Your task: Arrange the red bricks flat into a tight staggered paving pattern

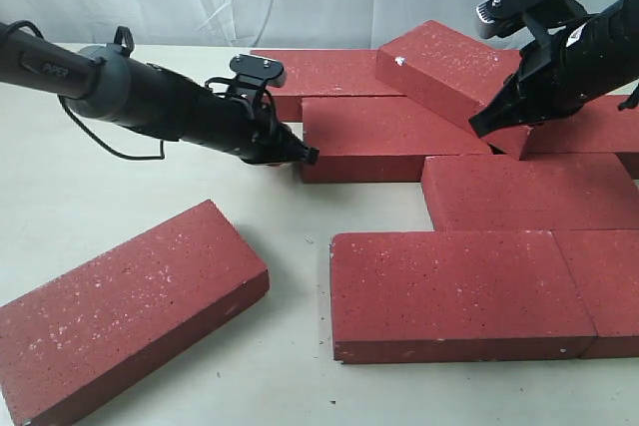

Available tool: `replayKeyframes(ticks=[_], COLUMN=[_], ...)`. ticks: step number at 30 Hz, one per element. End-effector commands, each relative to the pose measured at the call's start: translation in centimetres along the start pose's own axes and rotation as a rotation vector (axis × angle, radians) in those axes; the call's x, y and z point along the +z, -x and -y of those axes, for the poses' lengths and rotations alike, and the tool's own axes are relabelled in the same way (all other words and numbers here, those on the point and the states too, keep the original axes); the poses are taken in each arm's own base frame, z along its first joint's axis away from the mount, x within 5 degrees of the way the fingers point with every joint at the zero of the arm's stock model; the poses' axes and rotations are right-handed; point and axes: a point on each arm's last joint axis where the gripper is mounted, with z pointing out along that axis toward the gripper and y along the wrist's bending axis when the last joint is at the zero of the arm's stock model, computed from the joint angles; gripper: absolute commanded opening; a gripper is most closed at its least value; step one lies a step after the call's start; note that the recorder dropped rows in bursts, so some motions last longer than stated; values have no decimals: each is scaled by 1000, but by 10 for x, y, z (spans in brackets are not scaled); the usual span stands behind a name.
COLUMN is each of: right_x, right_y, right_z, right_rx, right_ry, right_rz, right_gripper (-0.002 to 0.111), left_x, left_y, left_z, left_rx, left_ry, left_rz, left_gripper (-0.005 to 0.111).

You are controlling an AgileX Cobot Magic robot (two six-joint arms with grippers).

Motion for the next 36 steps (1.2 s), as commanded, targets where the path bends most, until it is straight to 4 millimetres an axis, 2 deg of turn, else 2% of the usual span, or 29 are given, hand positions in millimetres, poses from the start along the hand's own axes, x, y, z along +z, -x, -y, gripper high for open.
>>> replayKeyframes(ticks=[1,12,18,23,28,36], right_x=[-2,-2,-2,-2,-2,-2], right_y=[-1,-1,-1,0,0,0], right_z=[2,1,1,1,2,2], right_rx=[6,20,21,20,20,20], right_ry=[-6,-1,-1,-2,-6,-6], right_rz=[8,15,15,17,23,23], right_gripper=[-1,-1,-1,-1,-1,-1], left_x=[5,15,26,18,15,-16], left_y=[7,7,3,10,9,28], left_z=[14,28,25,11,13,-3], left_rx=[16,36,30,2,41,6], left_ry=[-52,-72,-73,12,-3,33], left_rz=[15,12,0,15,-12,-18], left_gripper=[0,0,0,0,0,0])
